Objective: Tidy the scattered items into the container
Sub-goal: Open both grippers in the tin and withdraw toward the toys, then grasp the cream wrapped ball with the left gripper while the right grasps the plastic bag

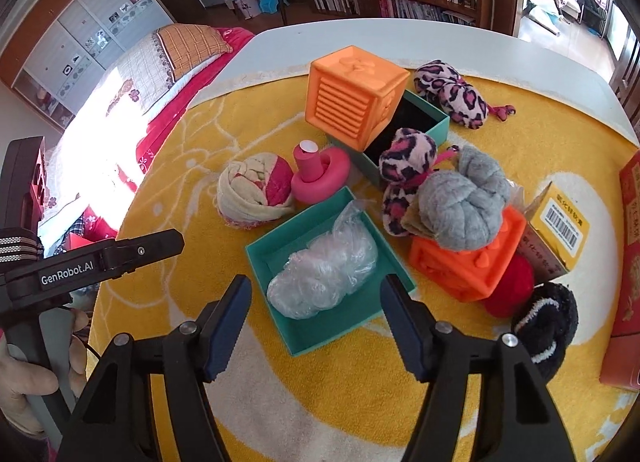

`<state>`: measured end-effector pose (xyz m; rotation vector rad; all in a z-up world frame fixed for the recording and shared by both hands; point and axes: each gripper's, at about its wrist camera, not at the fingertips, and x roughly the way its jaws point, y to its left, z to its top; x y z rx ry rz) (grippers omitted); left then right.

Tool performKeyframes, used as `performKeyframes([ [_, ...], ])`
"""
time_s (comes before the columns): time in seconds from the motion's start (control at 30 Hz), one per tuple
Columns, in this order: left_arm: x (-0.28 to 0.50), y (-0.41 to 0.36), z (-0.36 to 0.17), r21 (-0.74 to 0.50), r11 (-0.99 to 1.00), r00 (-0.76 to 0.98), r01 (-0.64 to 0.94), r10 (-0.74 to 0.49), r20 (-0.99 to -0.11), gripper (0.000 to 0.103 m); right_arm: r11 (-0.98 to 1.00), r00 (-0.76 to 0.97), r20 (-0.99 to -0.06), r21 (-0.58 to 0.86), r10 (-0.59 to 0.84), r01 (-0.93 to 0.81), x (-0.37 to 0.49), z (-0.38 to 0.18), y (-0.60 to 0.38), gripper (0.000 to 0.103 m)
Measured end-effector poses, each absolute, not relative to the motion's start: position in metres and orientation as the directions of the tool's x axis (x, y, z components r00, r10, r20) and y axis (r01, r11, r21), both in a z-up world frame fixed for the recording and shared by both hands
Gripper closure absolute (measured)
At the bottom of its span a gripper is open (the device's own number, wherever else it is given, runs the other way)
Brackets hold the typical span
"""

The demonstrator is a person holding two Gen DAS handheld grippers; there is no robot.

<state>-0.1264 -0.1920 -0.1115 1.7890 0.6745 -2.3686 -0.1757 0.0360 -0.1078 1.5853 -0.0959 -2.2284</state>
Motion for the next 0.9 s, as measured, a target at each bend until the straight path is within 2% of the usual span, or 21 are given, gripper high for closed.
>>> performKeyframes([
  [0.2, -0.149, -0.187, -0.114, -0.312, -0.901, -0.303, 0.300, 0.220, -0.927, 0.022, -0.927, -0.251, -0.911, 0.257, -0.327, 0.273, -0.187, -0.125, 0.025, 0.033],
  [0.67, -0.202, -0.148, -0.134, -0.334, -0.926, -0.249, 0.177, 0.286, -0.925, 0.022, -0.942, -0.235, -0.927, 0.237, -0.292, 0.236, -0.195, -0.142, 0.028, 0.055],
  [0.9, -0.213, -0.137, -0.147, -0.304, -0.942, -0.239, 0.141, 0.266, -0.934, 0.021, -0.942, -0.238, -0.926, 0.240, -0.294, 0.233, -0.192, -0.141, 0.034, 0.060],
])
